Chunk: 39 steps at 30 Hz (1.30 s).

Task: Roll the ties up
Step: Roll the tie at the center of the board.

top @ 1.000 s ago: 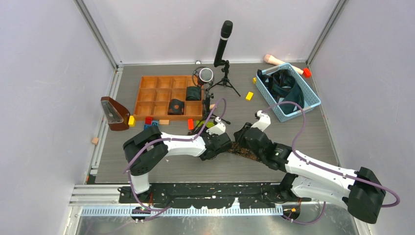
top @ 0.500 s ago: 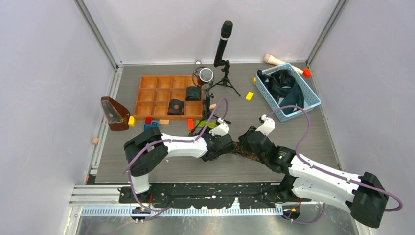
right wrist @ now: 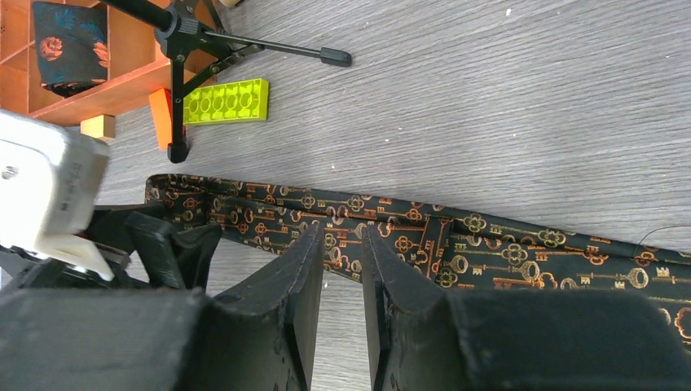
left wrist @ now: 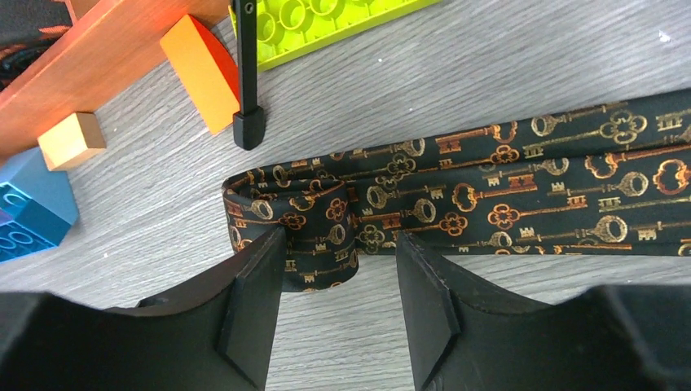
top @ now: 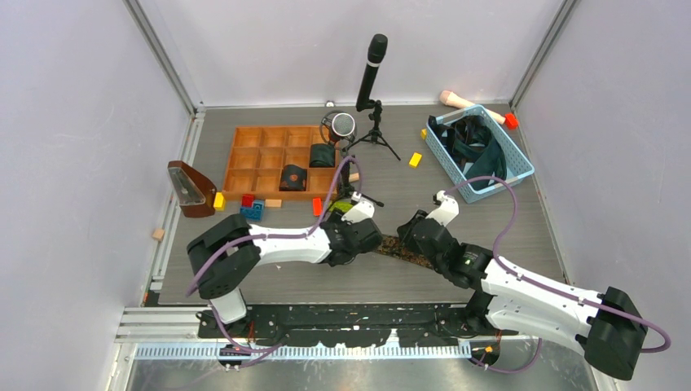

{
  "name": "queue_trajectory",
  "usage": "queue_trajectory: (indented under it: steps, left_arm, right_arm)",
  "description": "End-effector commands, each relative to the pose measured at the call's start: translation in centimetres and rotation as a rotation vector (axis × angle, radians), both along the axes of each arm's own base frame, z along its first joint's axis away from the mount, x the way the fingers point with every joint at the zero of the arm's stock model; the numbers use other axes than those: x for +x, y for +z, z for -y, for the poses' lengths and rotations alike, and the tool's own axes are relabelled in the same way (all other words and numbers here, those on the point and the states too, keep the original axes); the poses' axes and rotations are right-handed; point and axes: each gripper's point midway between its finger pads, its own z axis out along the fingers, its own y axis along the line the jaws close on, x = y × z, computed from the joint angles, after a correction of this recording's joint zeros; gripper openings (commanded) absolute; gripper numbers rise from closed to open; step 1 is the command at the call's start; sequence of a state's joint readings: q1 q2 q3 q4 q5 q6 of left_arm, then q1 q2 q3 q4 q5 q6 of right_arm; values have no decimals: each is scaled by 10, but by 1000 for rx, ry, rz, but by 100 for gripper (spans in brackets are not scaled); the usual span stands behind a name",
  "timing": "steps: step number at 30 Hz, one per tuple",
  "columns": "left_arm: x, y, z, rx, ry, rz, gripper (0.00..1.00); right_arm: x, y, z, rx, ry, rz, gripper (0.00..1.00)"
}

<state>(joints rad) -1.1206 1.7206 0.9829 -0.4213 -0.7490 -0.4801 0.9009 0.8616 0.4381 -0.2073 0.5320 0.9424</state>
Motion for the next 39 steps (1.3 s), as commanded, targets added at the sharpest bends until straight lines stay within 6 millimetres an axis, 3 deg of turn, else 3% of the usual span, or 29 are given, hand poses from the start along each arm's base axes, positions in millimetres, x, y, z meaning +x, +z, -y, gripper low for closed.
queue_trajectory:
  steps: [1, 5, 13, 18, 23, 29, 33, 34, 39]
  left_arm:
    - [4, 9, 10, -167, 36, -12, 54]
    - [7, 20, 11, -224, 32, -1, 56]
    - [12, 64, 15, -383, -1, 59, 58]
    - [21, 85, -4, -554, 32, 33, 58]
    - [32, 103, -41, -724, 95, 44, 61]
    - [35, 92, -73, -839, 178, 22, 62]
    - [34, 74, -84, -957, 219, -38, 62]
    - [36, 73, -88, -982, 227, -42, 62]
    - [42, 65, -102, -1037, 265, -57, 61]
  right_arm:
    - [4, 3, 3, 16, -31, 18, 30]
    - [4, 5, 1, 16, -21, 24, 30]
    - [3, 7, -9, 41, 20, 19, 30]
    - [3, 4, -14, 48, 42, 16, 30]
    - [6, 6, -23, 35, 73, 15, 30]
    - [10, 8, -50, 19, 175, -2, 30]
    - [12, 8, -70, 30, 240, -15, 28]
    - [15, 16, -78, 57, 255, 2, 28]
    - [19, 17, -97, 71, 295, -7, 27]
